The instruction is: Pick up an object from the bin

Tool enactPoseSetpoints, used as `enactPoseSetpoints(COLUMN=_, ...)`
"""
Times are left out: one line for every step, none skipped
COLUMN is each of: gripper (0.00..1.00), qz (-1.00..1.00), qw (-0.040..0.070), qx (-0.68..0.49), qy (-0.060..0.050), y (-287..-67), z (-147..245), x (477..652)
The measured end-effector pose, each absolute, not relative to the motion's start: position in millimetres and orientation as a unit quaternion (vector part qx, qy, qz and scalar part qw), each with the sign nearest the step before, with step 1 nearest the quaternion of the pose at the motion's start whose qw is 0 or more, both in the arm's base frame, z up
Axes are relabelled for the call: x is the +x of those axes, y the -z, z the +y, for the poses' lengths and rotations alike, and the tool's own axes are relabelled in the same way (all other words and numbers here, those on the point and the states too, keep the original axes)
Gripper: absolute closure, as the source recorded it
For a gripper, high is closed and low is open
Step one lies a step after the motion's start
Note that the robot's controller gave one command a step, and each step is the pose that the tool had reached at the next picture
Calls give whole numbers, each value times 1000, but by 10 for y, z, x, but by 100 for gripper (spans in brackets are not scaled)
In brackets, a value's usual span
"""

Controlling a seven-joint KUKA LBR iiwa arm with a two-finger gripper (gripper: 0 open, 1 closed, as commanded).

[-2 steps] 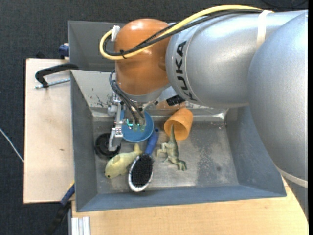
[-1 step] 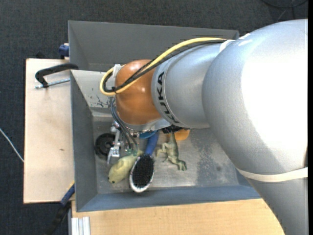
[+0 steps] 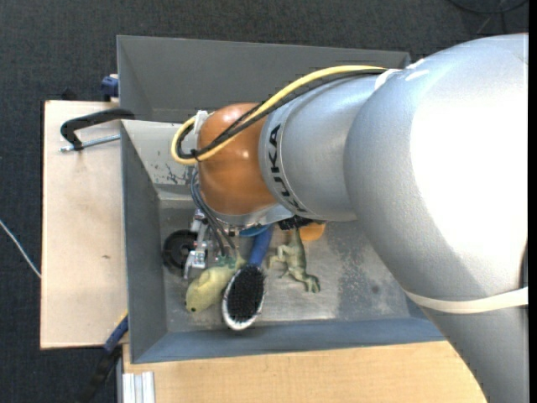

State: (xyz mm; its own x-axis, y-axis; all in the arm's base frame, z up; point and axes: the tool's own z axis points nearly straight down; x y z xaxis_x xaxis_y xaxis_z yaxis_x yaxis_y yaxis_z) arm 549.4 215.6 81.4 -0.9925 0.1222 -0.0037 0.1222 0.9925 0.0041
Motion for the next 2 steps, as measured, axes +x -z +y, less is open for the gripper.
enactPoseSetpoints(gripper=100, qz=999, qw=5, qx=54, qy=-3, y=-1367, z=2214, x=5660)
enactPoseSetpoints(gripper=100, qz=998, qw=6, qx=55, qy=-3, y=-2475, z=2138, x=5757)
